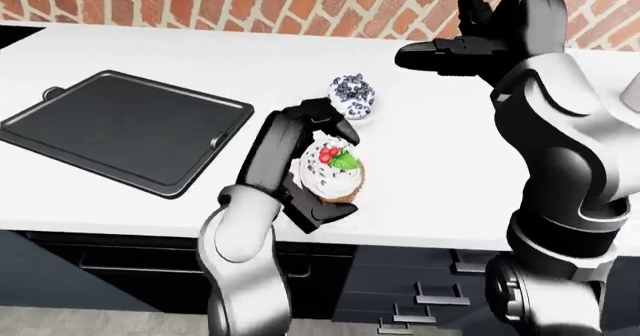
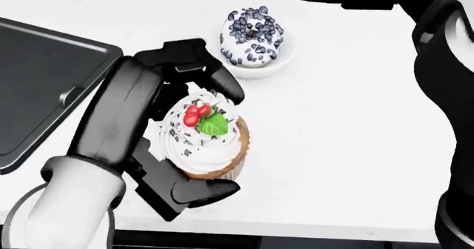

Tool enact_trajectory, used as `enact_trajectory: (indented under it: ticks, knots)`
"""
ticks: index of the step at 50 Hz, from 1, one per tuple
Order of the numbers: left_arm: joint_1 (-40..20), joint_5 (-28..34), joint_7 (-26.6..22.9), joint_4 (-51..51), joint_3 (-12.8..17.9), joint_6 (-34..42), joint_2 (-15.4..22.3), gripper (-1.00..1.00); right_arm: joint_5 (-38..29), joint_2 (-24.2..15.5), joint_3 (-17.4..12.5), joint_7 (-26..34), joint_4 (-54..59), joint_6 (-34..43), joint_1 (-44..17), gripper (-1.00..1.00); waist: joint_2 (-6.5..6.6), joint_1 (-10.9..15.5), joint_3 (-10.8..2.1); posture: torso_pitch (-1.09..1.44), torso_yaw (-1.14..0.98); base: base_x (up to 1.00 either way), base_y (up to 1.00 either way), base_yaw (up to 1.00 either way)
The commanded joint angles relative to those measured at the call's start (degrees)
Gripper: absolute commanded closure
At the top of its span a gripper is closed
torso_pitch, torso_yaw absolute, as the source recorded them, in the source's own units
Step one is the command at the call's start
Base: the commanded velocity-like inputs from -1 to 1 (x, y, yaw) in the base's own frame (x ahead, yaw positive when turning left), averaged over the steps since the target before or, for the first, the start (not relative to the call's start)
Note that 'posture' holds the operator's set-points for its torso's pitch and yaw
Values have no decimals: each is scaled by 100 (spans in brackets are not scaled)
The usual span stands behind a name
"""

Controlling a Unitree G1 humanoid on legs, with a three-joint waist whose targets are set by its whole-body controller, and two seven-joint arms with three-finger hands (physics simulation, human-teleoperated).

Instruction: Pick up the bowl with donut and place it on the tray. Pick up the cupcake and place it on the tray.

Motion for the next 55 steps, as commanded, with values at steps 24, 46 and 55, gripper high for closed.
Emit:
enact_trajectory:
  ticks: [24, 46, 55]
  knots:
    - [-794, -748, -77, -820, 1032, 1061, 1201, 100, -2719, 606, 554, 2162, 1142, -17, 227, -100, 48, 29, -120, 0, 0, 0, 0, 0]
    - [-932, -946, 53, -954, 904, 1380, 1437, 100, -3479, 1352, 752, 2102, 3015, -1385, 74, -100, 142, -4, -152, 0, 0, 0, 0, 0]
    - [-887, -1011, 90, -983, 920, 1360, 1445, 100, -3410, 1478, 757, 1727, 3991, -2028, -202, -100, 163, -23, -175, 0, 0, 0, 0, 0]
